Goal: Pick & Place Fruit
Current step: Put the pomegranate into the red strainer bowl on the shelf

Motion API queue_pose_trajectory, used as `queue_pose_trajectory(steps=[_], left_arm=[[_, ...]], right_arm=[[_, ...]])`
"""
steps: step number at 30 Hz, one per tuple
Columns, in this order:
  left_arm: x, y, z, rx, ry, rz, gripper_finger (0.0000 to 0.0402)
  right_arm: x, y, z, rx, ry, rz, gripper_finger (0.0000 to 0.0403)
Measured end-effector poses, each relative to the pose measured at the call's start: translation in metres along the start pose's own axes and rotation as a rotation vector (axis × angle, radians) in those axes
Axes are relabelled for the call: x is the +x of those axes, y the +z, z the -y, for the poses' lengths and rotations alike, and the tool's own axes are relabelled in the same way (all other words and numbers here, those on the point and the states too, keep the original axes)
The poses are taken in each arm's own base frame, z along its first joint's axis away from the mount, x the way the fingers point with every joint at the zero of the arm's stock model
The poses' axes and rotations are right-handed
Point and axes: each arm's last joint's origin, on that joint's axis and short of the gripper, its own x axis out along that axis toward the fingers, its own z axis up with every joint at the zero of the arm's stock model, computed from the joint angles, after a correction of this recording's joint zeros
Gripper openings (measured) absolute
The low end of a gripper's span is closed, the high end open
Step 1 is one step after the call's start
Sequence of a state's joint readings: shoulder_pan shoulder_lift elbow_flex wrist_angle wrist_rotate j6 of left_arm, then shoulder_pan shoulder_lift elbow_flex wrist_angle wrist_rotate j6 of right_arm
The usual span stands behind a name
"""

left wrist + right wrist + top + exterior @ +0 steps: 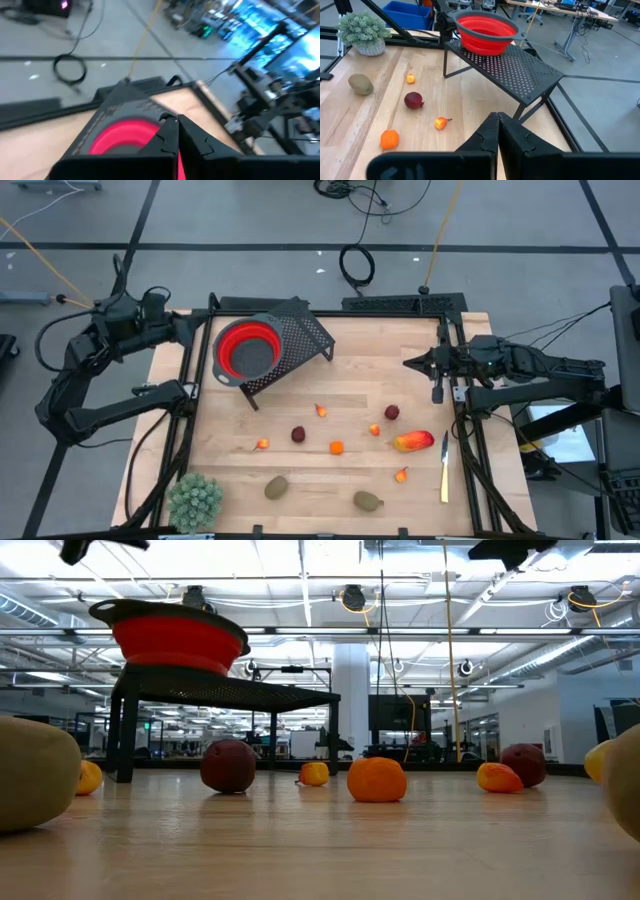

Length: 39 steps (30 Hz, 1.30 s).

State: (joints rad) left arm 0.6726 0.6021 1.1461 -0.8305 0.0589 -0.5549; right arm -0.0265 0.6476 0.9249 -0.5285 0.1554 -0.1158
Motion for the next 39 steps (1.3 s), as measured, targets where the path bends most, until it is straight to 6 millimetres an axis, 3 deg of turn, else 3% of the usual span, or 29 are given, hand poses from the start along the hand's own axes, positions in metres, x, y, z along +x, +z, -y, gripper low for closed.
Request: queue_pose_trajectory(steps=[9, 18, 27, 39], left_arm=[[0.034, 0.001, 0.020, 0.107, -0.113, -0.077, 0.0001], [0.074, -0.006, 0.063, 0.248, -0.282, -0.052, 0.0000], [0.094, -0.040, 0.106, 0.324, -0.373, -0.109, 0.0000], [0.097, -0.093, 0.162, 0.479, -0.592, -0.147, 0.0000]], right_arm=[[0.002, 0.000, 0.000, -0.001, 0.001, -0.009, 0.0000], [0.002, 0.000, 0.000, -0.001, 0.001, -0.009, 0.0000], [0.002, 0.000, 0.000, -0.001, 0.001, -0.009, 0.0000], [0.002, 0.000, 0.000, -0.002, 0.004, -0.009, 0.0000]])
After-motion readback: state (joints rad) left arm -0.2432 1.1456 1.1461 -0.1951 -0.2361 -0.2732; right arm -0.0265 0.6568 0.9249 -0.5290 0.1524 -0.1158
